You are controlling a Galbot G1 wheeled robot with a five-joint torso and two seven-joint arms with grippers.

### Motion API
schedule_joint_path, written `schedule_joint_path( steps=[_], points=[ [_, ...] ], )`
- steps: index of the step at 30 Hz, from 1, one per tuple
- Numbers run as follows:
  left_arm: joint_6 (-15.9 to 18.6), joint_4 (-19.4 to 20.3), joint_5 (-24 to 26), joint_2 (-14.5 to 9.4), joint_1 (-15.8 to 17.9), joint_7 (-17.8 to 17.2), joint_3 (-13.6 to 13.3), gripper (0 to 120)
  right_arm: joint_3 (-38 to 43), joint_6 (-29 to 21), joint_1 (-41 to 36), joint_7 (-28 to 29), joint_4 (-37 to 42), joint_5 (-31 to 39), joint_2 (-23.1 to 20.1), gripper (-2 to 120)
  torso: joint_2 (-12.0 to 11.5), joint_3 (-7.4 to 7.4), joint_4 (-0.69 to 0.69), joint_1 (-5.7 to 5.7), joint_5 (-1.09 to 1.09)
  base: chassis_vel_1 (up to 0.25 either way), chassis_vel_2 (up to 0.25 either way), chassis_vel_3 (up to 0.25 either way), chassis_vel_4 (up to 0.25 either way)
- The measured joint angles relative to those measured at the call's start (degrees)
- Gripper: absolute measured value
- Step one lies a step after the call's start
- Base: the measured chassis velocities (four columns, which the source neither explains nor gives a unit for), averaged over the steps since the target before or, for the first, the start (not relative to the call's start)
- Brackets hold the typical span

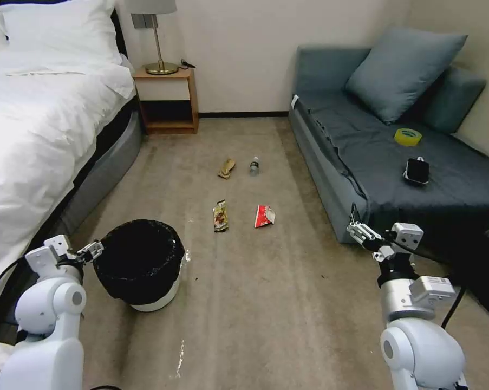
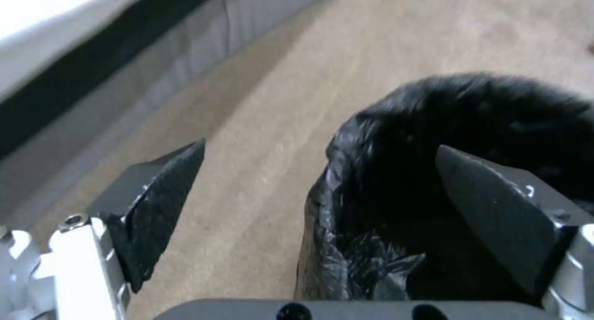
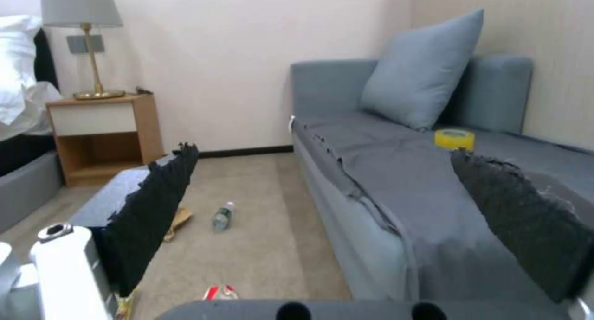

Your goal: Pick up the trash bin, then pick up the garbage on the floor and place it into the trash bin.

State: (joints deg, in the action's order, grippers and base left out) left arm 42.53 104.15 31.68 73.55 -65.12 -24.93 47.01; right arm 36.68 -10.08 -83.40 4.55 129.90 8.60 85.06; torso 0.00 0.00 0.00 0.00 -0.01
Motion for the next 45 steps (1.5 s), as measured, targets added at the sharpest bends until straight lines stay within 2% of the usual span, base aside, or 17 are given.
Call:
schedule_joint_path(
  steps=[3,13,23,32,35,38,39,44,45],
  points=[
    [0.0,-4.9,1.0,-0.5,1.9,-0.5,-1.2,100,0.1,0.0,0.2,0.0,-0.2,-0.2,0.2,100,0.0,0.0,0.0,0.0,0.0,0.0,0.0,0.0,0.0],
    [-0.2,-12.4,2.2,-0.8,5.3,-0.7,-3.5,100,0.0,-0.3,1.2,0.0,-1.0,-0.7,0.8,100,0.0,0.0,0.0,0.0,0.01,0.0,0.0,0.0,0.0],
    [-0.3,-14.7,3.5,-1.1,6.7,-1.7,-5.0,100,0.0,-0.3,1.9,0.0,-2.0,-1.1,1.2,100,0.0,0.0,0.0,0.0,0.01,0.0,0.0,0.0,0.0],
    [-0.7,-14.7,3.4,-0.4,5.9,-2.1,-4.8,96,0.0,0.0,2.3,0.0,-2.6,-1.2,1.2,100,0.0,-0.01,0.0,0.0,0.05,0.0,0.0,0.0,0.0],
    [-0.7,-14.4,3.5,-0.2,5.6,-2.1,-4.7,88,0.0,0.1,2.3,0.0,-2.7,-1.2,1.2,100,0.0,-0.01,0.0,0.0,0.05,0.0,0.0,0.0,0.0],
    [-0.7,-13.8,4.1,-0.1,5.1,-2.1,-4.6,75,0.0,0.3,2.3,0.0,-2.8,-1.2,1.1,100,0.0,-0.01,0.0,0.0,0.02,0.0,0.0,0.0,0.0],
    [-0.7,-13.8,4.1,-0.1,5.1,-2.1,-4.6,75,0.0,0.3,2.3,0.0,-2.8,-1.2,1.1,100,0.0,-0.01,0.0,0.0,0.02,0.0,0.0,0.0,0.0],
    [-0.6,-13.2,5.2,-0.1,4.8,-2.5,-4.5,52,-0.1,0.5,2.3,0.0,-2.8,-1.2,0.9,100,0.0,-0.01,0.0,0.0,0.01,0.0,0.0,0.0,0.0],
    [-0.6,-13.2,5.2,-0.1,4.8,-2.5,-4.5,52,-0.1,0.5,2.3,0.0,-2.8,-1.2,0.9,100,0.0,-0.01,0.0,0.0,0.01,0.0,0.0,0.0,0.0]
  ],
)
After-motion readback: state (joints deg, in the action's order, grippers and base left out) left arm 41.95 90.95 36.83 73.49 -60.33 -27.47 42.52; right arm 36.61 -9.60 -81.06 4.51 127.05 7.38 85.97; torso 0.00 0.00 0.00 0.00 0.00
